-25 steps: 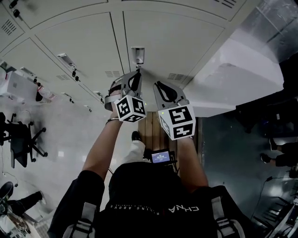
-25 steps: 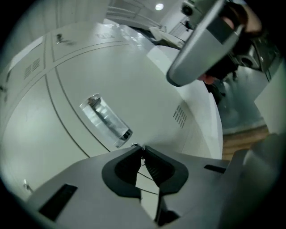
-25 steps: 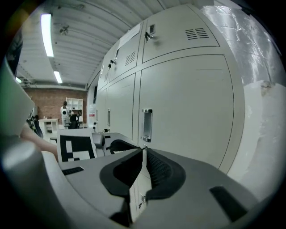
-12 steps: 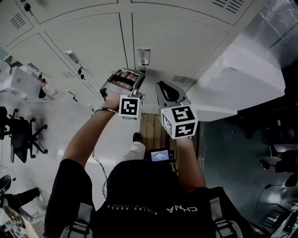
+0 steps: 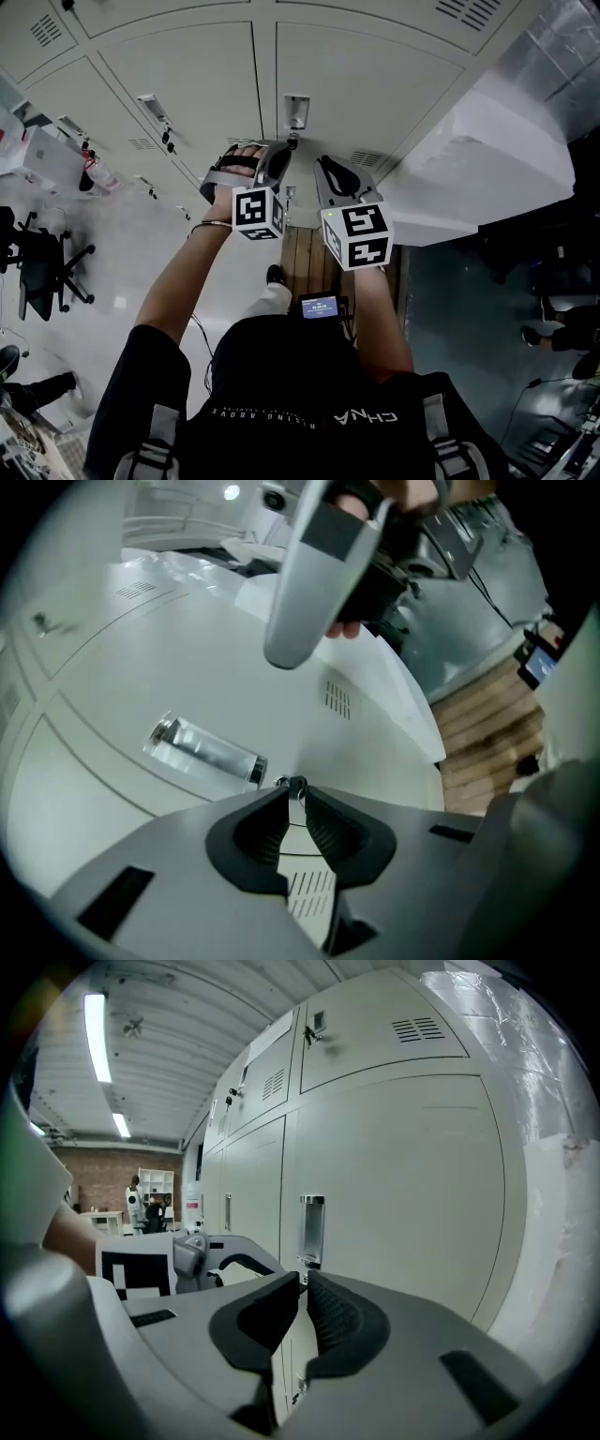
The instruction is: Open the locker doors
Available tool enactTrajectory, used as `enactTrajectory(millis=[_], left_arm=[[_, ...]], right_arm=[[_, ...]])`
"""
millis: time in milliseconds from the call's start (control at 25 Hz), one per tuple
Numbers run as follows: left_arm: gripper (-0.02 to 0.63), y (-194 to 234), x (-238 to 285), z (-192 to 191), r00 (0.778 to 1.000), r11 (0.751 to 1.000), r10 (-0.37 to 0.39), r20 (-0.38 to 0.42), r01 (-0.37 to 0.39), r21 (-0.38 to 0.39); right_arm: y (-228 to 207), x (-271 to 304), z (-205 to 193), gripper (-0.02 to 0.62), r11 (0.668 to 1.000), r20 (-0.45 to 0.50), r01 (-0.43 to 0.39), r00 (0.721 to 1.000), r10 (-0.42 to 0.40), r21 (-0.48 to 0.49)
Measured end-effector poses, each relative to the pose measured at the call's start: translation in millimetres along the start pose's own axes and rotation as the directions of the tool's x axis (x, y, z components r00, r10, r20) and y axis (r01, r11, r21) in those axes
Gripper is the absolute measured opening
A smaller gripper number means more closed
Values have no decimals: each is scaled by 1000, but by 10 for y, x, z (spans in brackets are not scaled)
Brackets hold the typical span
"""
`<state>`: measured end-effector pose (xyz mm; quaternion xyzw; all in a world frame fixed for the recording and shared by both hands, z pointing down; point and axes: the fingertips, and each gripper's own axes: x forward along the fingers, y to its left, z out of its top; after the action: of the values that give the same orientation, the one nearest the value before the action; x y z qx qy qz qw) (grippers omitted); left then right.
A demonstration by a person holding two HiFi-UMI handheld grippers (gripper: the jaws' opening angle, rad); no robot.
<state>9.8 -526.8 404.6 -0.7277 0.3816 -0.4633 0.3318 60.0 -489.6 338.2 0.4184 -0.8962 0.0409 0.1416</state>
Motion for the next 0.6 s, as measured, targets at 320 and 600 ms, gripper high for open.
enactTrajectory(millis=[320,600], left_arm=[[51,20,-285,-123,980,732,9,198,129,-669],[20,211,-351,-349,957,424,106,270,203,-883]], right_arm=[[117,259,116,51,1000,6,-27,1000,27,-14],[196,609,313,51,1000,32,10,999,-10,19]])
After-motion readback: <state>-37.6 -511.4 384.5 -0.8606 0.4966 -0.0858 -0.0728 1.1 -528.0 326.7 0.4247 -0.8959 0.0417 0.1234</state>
